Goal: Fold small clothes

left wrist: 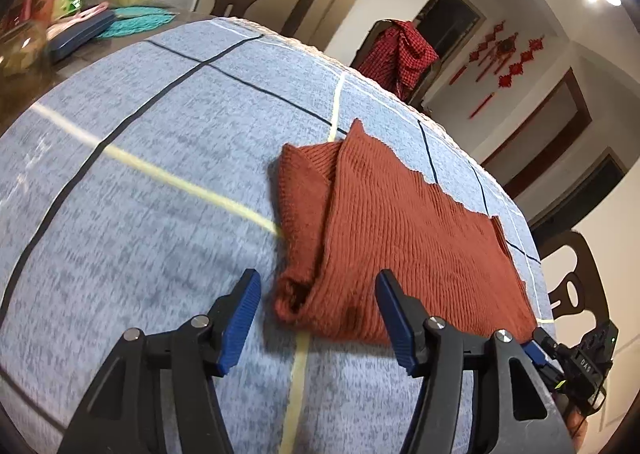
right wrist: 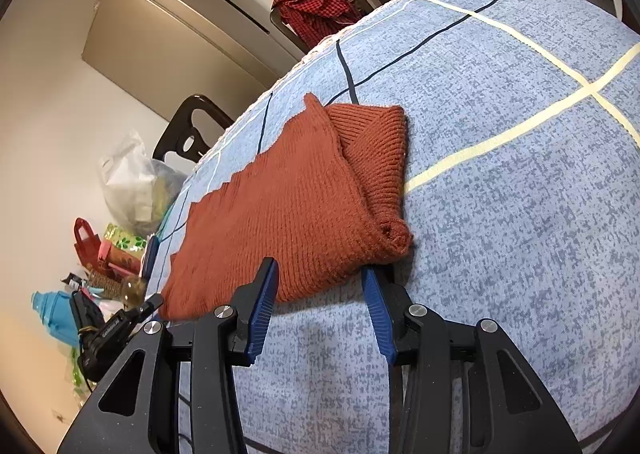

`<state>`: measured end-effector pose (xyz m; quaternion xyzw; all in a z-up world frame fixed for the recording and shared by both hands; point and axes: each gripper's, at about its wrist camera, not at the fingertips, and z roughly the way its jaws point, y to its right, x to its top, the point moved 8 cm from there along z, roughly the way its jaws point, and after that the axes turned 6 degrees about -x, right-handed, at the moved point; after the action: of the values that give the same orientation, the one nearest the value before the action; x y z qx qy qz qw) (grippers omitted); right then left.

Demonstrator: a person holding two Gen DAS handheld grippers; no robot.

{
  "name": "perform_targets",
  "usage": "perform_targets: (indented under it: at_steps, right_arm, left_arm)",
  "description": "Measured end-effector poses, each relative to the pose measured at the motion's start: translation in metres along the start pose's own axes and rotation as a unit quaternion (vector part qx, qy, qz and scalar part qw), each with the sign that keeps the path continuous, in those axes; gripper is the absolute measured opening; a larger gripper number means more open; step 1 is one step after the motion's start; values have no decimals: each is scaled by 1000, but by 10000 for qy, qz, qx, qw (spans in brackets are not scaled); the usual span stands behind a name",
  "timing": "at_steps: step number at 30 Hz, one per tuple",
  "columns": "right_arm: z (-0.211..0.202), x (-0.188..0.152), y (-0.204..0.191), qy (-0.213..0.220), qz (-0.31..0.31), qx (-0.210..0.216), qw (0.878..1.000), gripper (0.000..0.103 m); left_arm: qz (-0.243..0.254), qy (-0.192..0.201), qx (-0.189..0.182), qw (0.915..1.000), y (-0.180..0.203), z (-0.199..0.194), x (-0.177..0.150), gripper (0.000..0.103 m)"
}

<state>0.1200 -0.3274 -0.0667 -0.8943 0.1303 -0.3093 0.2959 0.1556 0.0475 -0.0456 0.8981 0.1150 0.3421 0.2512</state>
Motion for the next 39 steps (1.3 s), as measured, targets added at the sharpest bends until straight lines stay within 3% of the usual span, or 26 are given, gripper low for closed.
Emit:
perform_targets:
  at_steps: [7, 11, 14, 17, 19, 20, 31, 39]
  right_arm:
    - [2, 8, 6, 96, 353, 48, 9993, 44]
    - [0, 12, 12, 202, 503, -28, 9985, 44]
    - [1, 15, 15, 243, 509, -88, 9984, 44]
    - [6, 18, 13, 187, 452, -165, 9987, 44]
    - [10, 20, 9, 133, 362, -161, 9991, 27]
    - [12, 20, 7, 98, 333, -183, 9992, 17]
    - [-23, 30, -32, 303, 56, 371, 9988, 13]
    - [-57, -7, -23, 112, 88, 450, 9989, 13]
  left_arm:
    - [-104, -128, -447, 9989, 5, 9, 8, 61]
    - [-156, -85, -496, 9986, 5, 11, 8, 60]
    - [-149, -81, -430, 9989, 2, 13, 11, 46]
    - [-243, -173, -457, 9985, -1, 19, 15, 26]
    - [-334, -221, -517, 9979, -2, 21, 16, 23]
    - [-344, -232, -529, 9977, -2, 21, 16, 22]
    - [8, -66, -1078, 9941, 33, -15, 42, 18]
    - [144, -155, -1226, 9922, 30, -56, -1, 18]
